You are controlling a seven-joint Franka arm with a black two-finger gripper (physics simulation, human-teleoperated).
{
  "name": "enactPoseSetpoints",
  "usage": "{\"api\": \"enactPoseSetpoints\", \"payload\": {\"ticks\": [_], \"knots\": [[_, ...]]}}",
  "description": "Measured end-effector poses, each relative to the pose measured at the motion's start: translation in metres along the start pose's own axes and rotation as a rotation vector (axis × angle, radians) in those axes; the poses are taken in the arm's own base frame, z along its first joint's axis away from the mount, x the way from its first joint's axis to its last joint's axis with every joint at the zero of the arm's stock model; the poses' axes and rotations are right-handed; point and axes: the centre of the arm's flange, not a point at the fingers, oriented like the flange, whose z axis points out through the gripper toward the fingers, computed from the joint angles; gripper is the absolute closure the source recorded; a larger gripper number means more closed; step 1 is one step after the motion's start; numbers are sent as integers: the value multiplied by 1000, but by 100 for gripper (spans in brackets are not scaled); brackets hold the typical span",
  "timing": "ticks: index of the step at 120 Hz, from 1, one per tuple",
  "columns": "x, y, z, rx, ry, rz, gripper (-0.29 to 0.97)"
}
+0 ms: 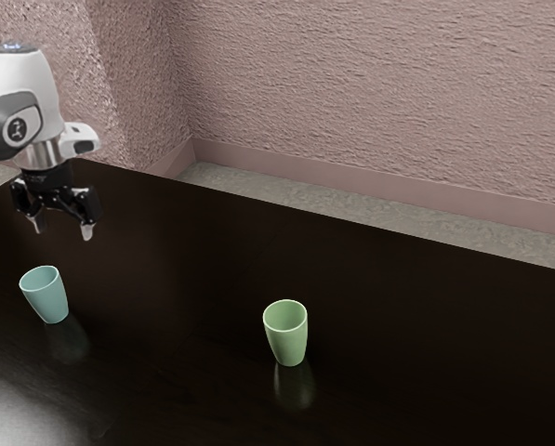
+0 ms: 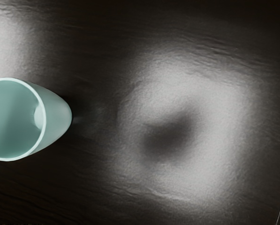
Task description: Place the left cup onto the right cup
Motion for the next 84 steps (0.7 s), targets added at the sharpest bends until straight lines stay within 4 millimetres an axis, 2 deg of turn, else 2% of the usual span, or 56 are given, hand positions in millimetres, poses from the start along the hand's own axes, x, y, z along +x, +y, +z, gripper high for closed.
{"api": "enactPoseSetpoints", "payload": {"ticks": [49,69,84], "knots": [[-4,-15,6,-4,-37,-24,0],[-8,-23,18,-8,-68,-38,0],[-4,-28,24,-7,-74,-44,0]]}}
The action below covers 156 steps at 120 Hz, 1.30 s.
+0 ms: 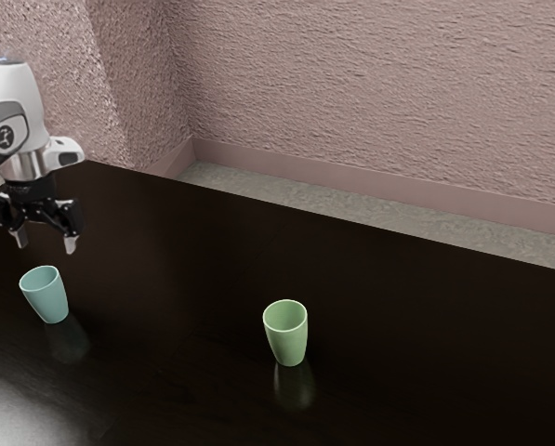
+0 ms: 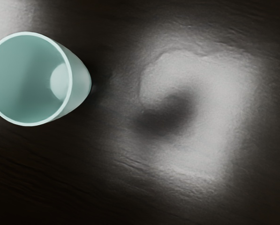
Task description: Place the left cup onto the right cup
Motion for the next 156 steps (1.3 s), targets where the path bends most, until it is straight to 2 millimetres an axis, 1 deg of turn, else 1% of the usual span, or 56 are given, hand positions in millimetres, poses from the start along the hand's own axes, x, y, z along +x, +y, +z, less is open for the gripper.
{"api": "enactPoseSetpoints", "payload": {"ticks": [19,44,53,77,115,156], "knots": [[13,-7,10,6,8,4,0],[28,-14,10,12,33,16,0],[31,-16,13,14,37,21,0],[36,-26,27,16,30,19,0],[45,-23,48,20,24,40,0],[62,-22,76,19,29,63,0]]}}
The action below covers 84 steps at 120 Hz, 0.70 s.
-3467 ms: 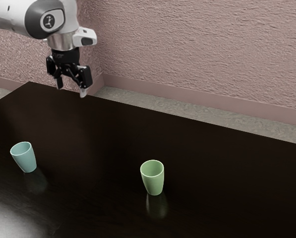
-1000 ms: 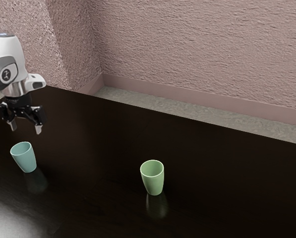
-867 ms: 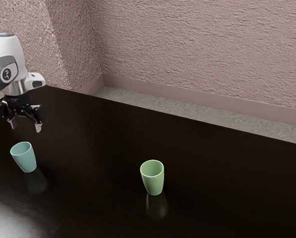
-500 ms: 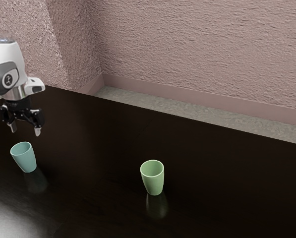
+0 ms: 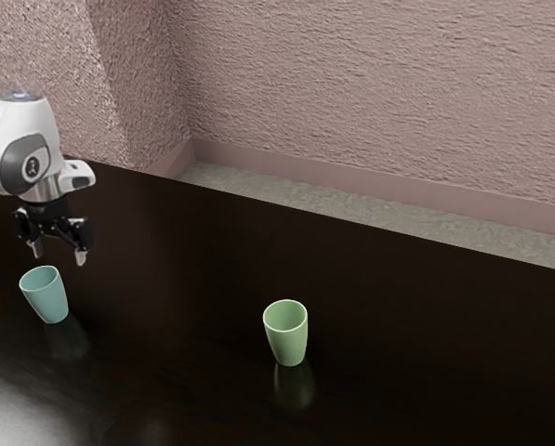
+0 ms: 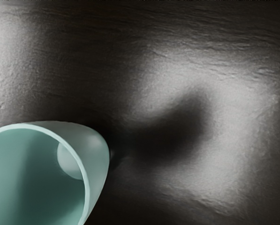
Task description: Place the left cup onto the right cup
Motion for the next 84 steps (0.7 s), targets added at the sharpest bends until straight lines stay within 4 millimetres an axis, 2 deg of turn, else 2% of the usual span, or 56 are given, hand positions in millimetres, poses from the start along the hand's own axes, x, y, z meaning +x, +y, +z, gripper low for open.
{"api": "enactPoseSetpoints", "payload": {"ticks": [30,45,84], "knots": [[7,-8,21,-4,0,-2,0],[8,-7,25,-6,10,5,0],[-7,-10,28,-24,24,8,0]]}}
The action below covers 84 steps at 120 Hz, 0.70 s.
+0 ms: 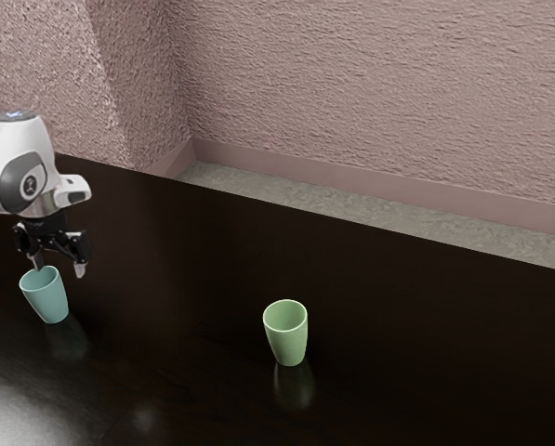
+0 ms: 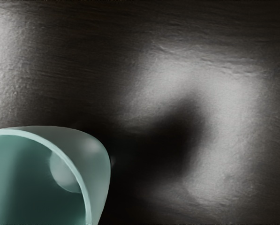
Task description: Place the left cup onto the right cup
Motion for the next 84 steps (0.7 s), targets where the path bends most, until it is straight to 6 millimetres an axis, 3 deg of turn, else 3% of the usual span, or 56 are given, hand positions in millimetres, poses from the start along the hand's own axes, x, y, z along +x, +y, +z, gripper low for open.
{"api": "enactPoseSetpoints", "payload": {"ticks": [57,84], "knots": [[-3,-27,11,6,0,-39,0],[0,-25,20,12,-1,-31,0]]}}
